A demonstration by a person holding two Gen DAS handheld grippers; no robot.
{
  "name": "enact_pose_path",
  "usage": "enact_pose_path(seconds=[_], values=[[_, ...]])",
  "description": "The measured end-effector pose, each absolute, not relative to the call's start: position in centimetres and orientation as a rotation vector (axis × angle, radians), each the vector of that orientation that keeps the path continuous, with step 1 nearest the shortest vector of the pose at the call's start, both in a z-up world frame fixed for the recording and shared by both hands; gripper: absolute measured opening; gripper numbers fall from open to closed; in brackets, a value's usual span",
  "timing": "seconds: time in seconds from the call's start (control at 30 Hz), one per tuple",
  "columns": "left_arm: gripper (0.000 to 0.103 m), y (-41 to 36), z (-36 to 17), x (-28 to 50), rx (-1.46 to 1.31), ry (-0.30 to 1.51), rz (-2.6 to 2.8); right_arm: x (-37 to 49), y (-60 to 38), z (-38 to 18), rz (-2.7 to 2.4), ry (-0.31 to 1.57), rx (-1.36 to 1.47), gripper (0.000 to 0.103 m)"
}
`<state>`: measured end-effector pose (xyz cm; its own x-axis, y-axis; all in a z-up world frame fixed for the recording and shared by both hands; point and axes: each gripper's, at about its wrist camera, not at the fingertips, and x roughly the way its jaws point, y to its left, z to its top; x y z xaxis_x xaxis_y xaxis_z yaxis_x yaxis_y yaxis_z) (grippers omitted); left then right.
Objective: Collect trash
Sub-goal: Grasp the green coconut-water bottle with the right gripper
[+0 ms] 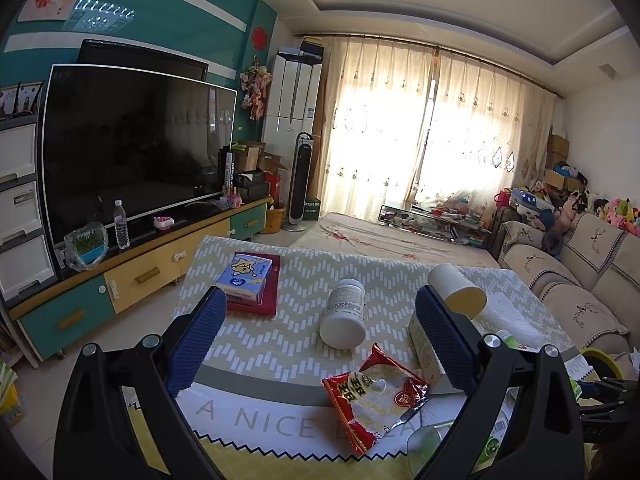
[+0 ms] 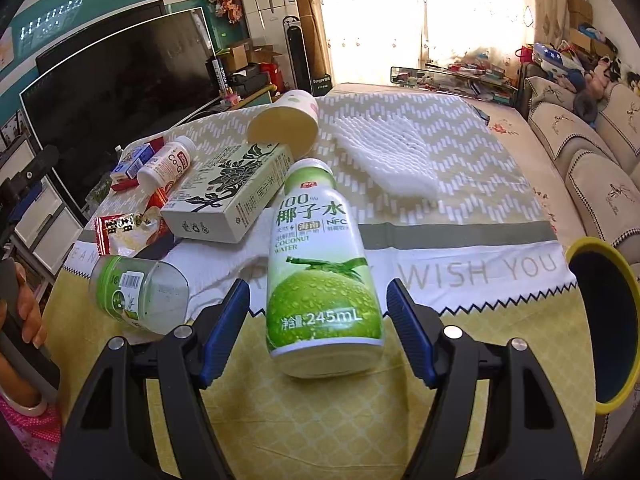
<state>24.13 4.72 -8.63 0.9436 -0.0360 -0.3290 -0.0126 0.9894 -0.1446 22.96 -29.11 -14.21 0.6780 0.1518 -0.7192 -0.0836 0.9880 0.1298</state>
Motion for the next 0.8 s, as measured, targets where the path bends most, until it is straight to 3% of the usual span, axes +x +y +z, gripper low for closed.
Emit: enact_pose_path(seconds=[0.03, 0.1, 0.8], values=[[0.094, 4.7, -8.6, 24.1, -0.146, 0.337, -0.013, 23.0, -29.1, -14.4, 0.132, 0.819, 0.087, 0.067], [0.094, 4.7, -8.6, 24.1, -0.145, 0.337, -0.015, 23.0, -29.2, -14.5, 0.138, 0.822, 0.093, 0.05], [0.094, 4.3, -8.5, 24.2, -0.113, 0.336, -0.022, 16.6, -33.8, -6.6, 0.205, 0.648, 0.182, 0.049]])
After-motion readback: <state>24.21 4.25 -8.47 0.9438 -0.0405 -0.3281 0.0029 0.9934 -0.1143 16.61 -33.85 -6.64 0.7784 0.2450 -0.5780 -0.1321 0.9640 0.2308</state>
